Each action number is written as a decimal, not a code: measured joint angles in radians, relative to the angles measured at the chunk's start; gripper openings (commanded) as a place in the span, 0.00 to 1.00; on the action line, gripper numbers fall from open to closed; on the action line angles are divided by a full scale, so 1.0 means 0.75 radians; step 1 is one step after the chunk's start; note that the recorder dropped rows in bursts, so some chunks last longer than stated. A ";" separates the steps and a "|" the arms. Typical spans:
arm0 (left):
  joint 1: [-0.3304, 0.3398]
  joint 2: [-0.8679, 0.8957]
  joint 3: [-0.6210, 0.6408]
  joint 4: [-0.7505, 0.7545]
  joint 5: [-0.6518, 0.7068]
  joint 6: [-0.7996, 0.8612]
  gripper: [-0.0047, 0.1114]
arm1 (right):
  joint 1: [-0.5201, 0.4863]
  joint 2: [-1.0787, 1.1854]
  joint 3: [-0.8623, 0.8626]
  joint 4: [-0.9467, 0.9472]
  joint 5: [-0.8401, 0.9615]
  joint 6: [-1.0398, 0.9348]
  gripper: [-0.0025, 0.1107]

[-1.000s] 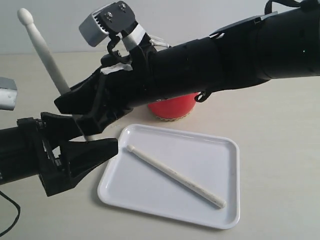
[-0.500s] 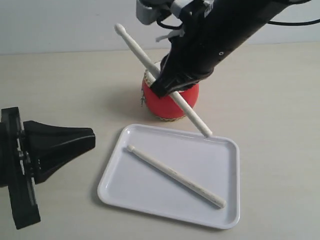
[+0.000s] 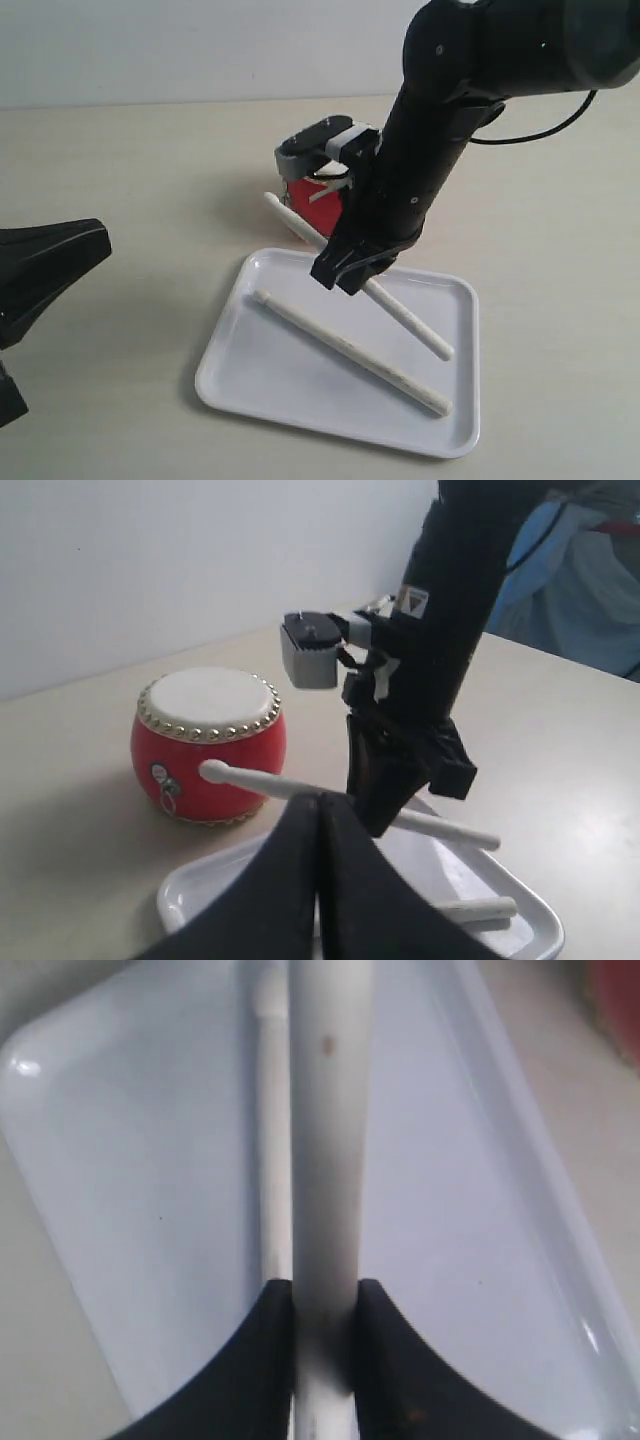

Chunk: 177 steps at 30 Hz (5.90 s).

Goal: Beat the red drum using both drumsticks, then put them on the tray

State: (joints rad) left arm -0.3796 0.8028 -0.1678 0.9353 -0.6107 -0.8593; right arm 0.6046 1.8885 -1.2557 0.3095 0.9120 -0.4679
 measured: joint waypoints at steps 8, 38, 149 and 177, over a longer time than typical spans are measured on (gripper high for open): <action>0.000 -0.044 0.003 -0.043 0.011 0.019 0.05 | 0.000 0.105 0.000 -0.075 -0.019 0.017 0.02; 0.000 -0.044 0.003 -0.059 0.015 0.023 0.05 | 0.000 0.157 -0.003 -0.143 0.008 0.069 0.27; 0.271 -1.064 0.079 0.782 0.292 -1.152 0.04 | 0.000 -2.250 1.415 0.047 -0.991 0.569 0.02; 0.497 -1.064 0.220 -0.506 0.625 0.090 0.04 | 0.000 -2.250 1.415 0.049 -0.993 0.573 0.02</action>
State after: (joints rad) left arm -0.0072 0.0052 -0.0028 0.5558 -0.1419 -0.7917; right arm 0.6046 0.2013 -0.1943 0.3462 0.1671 -0.0383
